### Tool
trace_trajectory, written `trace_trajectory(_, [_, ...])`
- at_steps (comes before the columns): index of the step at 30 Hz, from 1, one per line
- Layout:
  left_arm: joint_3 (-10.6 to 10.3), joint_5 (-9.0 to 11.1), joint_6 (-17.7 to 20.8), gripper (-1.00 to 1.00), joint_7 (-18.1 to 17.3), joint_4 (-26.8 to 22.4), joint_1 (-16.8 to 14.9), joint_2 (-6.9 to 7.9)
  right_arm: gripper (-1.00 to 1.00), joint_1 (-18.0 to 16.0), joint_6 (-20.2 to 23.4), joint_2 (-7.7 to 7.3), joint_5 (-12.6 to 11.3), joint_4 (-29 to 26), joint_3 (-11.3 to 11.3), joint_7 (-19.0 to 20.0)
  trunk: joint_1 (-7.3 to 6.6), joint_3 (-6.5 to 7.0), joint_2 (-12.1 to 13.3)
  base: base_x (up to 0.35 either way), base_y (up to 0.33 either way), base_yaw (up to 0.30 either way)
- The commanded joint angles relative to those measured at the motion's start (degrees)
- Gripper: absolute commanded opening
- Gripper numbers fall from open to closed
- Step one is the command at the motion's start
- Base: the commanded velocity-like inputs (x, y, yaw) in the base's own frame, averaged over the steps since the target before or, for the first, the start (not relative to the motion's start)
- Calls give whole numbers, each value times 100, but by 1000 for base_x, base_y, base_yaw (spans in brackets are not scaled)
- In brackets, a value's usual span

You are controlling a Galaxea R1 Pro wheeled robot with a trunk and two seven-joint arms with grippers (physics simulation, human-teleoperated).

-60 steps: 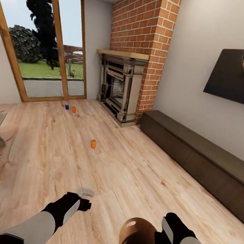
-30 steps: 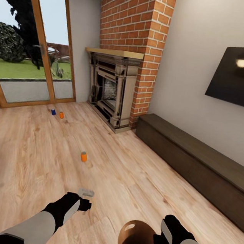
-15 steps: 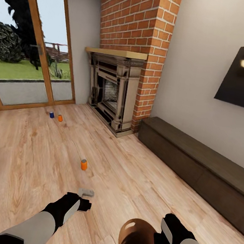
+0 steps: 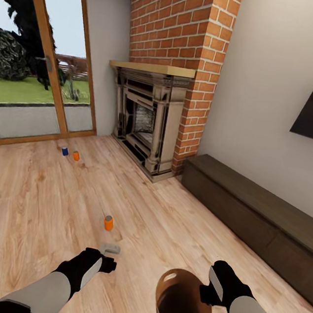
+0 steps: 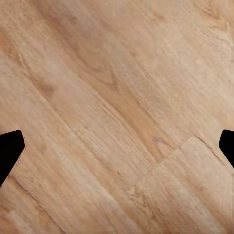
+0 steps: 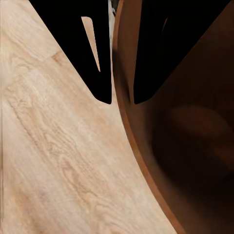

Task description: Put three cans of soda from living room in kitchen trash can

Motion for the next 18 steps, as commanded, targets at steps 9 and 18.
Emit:
trace_trajectory(9, [7,24,7,100,10,361,-15,-7,-100,-363,97,-63,-95,-24,-20,-11,0,0,0,341,106,0])
trace_trajectory(18, [9,38,-75,100,-23,380,-20,-87,-100,-408,53,-139,-111,-36,-19,43,0,0,0,346,-21,0])
